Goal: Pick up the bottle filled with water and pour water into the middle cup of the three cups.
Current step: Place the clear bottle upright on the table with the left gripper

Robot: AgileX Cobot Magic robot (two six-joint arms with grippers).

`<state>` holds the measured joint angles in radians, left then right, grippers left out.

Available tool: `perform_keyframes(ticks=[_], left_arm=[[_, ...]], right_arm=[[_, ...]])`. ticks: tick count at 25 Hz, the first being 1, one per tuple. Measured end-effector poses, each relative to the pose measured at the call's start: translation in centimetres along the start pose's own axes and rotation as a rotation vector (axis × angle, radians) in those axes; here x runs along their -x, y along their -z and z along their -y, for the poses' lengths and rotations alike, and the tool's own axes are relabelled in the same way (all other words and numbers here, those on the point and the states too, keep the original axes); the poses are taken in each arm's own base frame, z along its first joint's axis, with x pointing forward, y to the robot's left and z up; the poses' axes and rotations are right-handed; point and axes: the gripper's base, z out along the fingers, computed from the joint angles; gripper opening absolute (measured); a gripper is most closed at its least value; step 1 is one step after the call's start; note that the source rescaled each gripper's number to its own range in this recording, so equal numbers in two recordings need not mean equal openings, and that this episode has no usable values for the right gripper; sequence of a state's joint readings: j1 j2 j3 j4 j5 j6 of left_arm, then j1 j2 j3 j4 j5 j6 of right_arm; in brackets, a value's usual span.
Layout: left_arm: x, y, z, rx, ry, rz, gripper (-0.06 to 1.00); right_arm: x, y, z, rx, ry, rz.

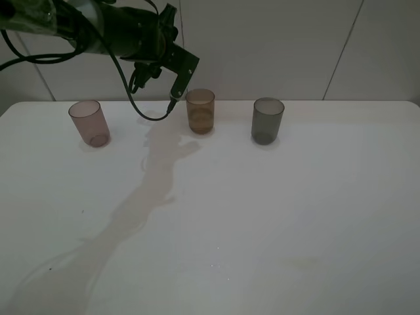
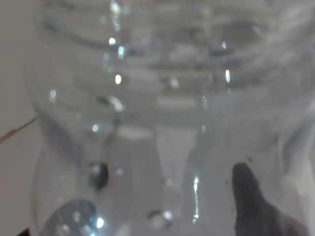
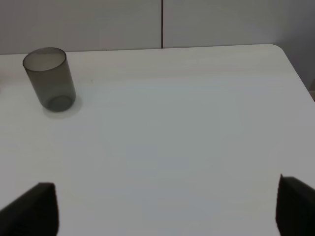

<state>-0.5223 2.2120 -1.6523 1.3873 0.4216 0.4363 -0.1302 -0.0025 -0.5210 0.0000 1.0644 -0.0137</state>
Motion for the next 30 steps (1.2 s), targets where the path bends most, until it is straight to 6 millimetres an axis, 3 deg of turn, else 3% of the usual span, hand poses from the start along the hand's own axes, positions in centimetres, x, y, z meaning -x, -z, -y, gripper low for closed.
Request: perform_keyframes(ticks=[12,16,20,25,30], left_arm=[[0.1,0.2,-0.2,0.009,-0.039,-0.021,0.02],[0.2,0.2,0.0,-0.011,0.022,-0.011,0.02],[0.3,0.7,-0.1,-0.053,0.286,0.024,0.02],[-0.9,3.0,-2.0,-0.069,0.677,0.053,0.02],[-1.3,4.9,-2.8,-0.119,0.929,0.101,0.02]], right_arm=[[0.0,0.0,0.0,0.0,0.0,0.0],[0.0,0.0,0.0,0.0,0.0,0.0],[0.0,0.0,0.0,0.0,0.0,0.0],[0.0,0.0,0.0,0.0,0.0,0.0],[0.0,0.0,0.0,0.0,0.0,0.0]])
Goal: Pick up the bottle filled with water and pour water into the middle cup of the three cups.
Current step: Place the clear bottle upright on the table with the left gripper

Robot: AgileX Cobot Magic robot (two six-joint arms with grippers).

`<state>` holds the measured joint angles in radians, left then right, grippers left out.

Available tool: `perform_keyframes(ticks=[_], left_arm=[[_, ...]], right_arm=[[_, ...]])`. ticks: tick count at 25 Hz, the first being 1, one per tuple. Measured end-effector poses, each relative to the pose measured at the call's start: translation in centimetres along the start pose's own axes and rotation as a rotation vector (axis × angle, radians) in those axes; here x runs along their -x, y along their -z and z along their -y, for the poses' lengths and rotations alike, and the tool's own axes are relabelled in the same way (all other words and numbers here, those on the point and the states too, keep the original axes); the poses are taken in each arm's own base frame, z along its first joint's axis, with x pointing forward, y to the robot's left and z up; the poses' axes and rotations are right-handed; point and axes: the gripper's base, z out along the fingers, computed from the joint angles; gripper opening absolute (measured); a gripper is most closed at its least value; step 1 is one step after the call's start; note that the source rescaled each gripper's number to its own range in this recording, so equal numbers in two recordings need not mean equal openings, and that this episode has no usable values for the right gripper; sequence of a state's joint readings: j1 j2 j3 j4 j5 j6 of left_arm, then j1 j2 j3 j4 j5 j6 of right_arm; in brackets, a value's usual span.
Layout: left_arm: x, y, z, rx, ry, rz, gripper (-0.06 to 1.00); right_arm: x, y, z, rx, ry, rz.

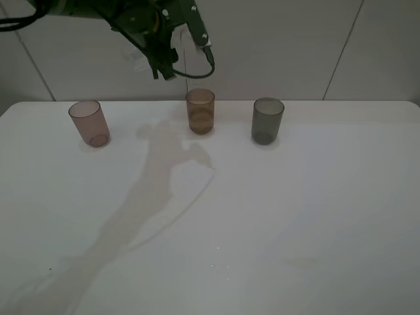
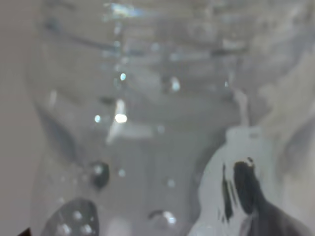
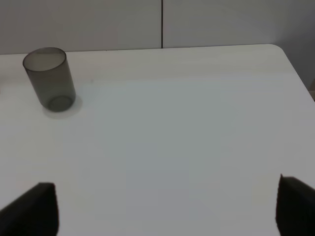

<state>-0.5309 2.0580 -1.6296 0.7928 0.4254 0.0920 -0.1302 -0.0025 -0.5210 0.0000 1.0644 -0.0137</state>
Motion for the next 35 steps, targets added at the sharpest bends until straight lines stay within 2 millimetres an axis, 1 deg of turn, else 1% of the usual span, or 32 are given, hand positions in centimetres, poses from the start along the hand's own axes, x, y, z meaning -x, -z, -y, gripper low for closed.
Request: perform_keyframes(ticks=[4,8,11,17,21,24,27,28,31,35], left_arm=[[-0.4,1.4,1.3,-0.088,0.153,0.068,0.02],[-2.1,2.7,3.6,-0.158,0.239,0.145,0.02],[-4.2,3.3,5.2,-0.191,0.315,0.18,0.02],[-9.4,3.3,9.1,-0.231,0.47,0.203,0.02],[-11.4,4.3,11.4,-0.22,0.517,0.317,0.02],[-12.1,5.4,12.4,-0.193,0.551,0.439,0.02],[-12.7,5.9,12.4,-0.148,0.613,0.539,0.02],[-13.0,5.8,12.2,-0.136,0.647,0.559,0.02],[-13.9,5.1,12.4,-0.141,0.732,0.564,0.02],[-14.5,4.0,13.7,-0.168,0.763,0.569,0.02]], right_arm=[[0.0,0.0,0.0,0.0,0.0,0.0],[0.0,0.0,0.0,0.0,0.0,0.0],[0.0,0.0,0.0,0.0,0.0,0.0],[0.0,0.0,0.0,0.0,0.0,0.0],[0.0,0.0,0.0,0.0,0.0,0.0],[0.0,0.0,0.0,0.0,0.0,0.0],[0.0,0.0,0.0,0.0,0.0,0.0],[0.0,0.0,0.0,0.0,0.0,0.0],[0.0,0.0,0.0,0.0,0.0,0.0],[0.0,0.0,0.0,0.0,0.0,0.0]])
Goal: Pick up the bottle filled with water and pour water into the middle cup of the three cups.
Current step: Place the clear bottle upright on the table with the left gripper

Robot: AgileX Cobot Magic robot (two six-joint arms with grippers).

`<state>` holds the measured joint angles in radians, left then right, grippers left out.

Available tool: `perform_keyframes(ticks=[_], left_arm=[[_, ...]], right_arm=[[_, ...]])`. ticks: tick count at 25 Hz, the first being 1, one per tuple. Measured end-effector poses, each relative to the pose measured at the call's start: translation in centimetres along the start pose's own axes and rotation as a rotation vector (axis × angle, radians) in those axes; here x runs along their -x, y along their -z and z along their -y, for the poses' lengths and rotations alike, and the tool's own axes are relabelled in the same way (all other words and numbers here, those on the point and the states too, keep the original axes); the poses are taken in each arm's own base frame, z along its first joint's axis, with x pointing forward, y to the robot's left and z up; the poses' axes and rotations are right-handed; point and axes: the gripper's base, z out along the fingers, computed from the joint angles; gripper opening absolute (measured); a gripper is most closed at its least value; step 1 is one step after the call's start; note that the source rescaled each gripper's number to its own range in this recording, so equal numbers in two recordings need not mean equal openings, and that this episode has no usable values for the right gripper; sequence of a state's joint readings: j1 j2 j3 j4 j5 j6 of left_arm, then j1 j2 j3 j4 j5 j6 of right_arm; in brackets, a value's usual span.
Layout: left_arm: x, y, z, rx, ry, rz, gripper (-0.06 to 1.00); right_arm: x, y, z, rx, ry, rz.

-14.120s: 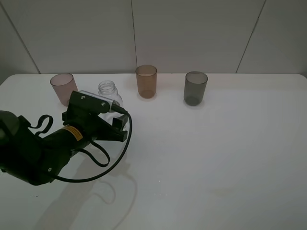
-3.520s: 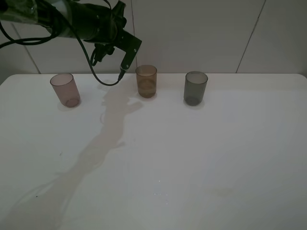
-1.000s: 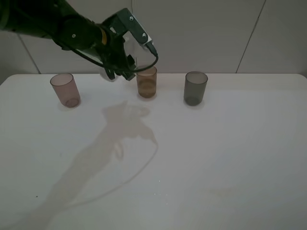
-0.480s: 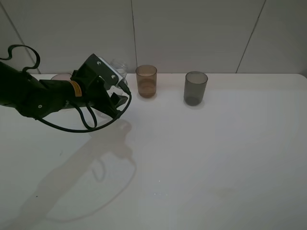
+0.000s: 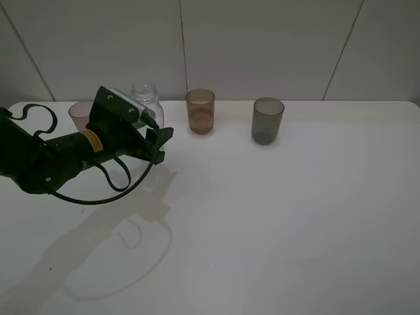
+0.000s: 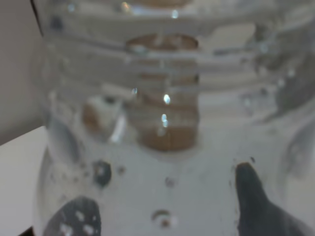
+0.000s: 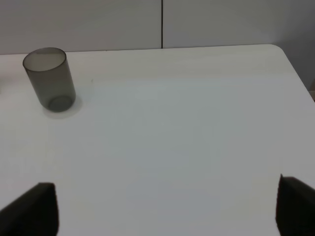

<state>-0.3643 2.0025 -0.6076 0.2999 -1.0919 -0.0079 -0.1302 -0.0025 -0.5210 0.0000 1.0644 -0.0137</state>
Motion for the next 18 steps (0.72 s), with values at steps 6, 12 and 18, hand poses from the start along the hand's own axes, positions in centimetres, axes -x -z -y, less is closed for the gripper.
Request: perform_keyframes(ticks=[6,12,18], left_arm=[[-2.9,-0.5,0.4,-0.016,0.031,-0.018,0.02],[-3.7,-0.5,0.4,-0.014,0.04,-0.038,0.02],[-3.8,-0.5,0.4,-0.006,0.027,-0.039,0.03]], right_arm=[[0.0,0.0,0.0,0.0,0.0,0.0],[0.0,0.0,0.0,0.0,0.0,0.0],[0.0,0.0,0.0,0.0,0.0,0.0]])
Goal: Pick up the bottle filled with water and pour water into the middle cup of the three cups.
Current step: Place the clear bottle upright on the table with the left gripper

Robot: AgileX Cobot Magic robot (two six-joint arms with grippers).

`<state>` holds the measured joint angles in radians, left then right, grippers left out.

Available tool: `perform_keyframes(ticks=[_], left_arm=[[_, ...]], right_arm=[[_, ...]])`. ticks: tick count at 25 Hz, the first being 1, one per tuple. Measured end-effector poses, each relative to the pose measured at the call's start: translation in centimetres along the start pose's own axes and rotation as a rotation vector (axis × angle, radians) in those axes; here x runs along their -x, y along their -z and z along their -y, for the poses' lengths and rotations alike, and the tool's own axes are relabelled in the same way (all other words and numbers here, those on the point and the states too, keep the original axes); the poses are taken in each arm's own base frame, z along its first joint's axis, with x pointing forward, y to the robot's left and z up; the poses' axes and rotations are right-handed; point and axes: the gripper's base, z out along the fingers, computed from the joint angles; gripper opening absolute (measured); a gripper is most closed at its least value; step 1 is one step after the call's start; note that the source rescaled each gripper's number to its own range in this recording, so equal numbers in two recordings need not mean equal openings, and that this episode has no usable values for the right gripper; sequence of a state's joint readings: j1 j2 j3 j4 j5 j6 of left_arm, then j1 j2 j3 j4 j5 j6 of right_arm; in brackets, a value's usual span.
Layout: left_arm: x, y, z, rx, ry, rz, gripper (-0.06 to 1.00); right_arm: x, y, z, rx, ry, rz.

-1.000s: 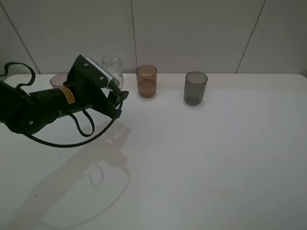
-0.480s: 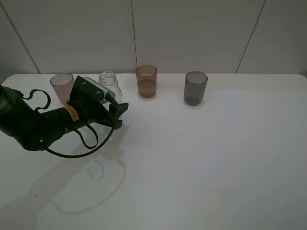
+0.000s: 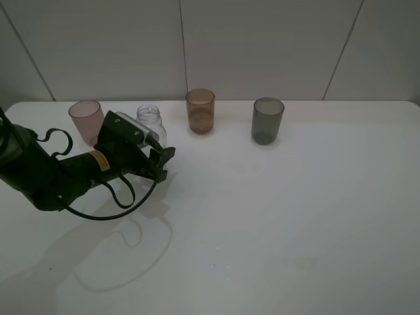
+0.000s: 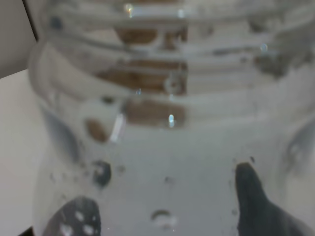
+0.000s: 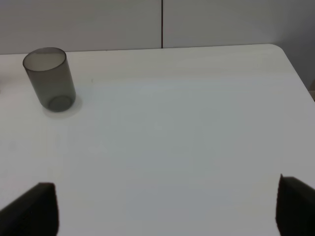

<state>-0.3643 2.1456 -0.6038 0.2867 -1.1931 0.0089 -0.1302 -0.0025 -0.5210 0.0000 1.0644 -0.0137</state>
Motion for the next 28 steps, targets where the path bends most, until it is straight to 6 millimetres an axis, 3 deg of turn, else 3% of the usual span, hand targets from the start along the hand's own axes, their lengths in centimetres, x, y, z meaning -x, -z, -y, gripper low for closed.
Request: perform_keyframes(ticks=[1,2,4,5,7,16,19,23,27,28], left_arm=[[0.0,0.0,0.0,0.002,-0.002,-0.001,0.09],[0.0,0.0,0.0,0.005,-0.001,0.0,0.25],[0.0,0.0,-0.1,0.011,0.0,0.002,0.69],[0.0,0.0,-0.1,0.011,-0.002,0.005,0.81],[0.1,0.0,-0.1,0.011,-0.002,0.007,0.9],[3.1,0.6,-0.3,0.023,-0.028,0.086,0.95],[5.9,1.4,-0.5,0.036,-0.055,0.126,0.95],[8.2,2.3,-0.7,0.062,-0.069,0.142,0.95],[11.2,4.0,-1.2,0.12,-0.065,0.146,0.95],[12.8,5.2,-1.2,0.141,-0.068,0.133,0.95]], right_arm=[[0.0,0.0,0.0,0.0,0.0,0.0],[0.0,0.0,0.0,0.0,0.0,0.0],[0.0,0.0,0.0,0.0,0.0,0.0],[0.0,0.0,0.0,0.0,0.0,0.0],[0.0,0.0,0.0,0.0,0.0,0.0],[0.0,0.0,0.0,0.0,0.0,0.0],[0.0,0.0,0.0,0.0,0.0,0.0],[0.0,0.0,0.0,0.0,0.0,0.0],[0.0,0.0,0.0,0.0,0.0,0.0],[0.0,0.0,0.0,0.0,0.0,0.0]])
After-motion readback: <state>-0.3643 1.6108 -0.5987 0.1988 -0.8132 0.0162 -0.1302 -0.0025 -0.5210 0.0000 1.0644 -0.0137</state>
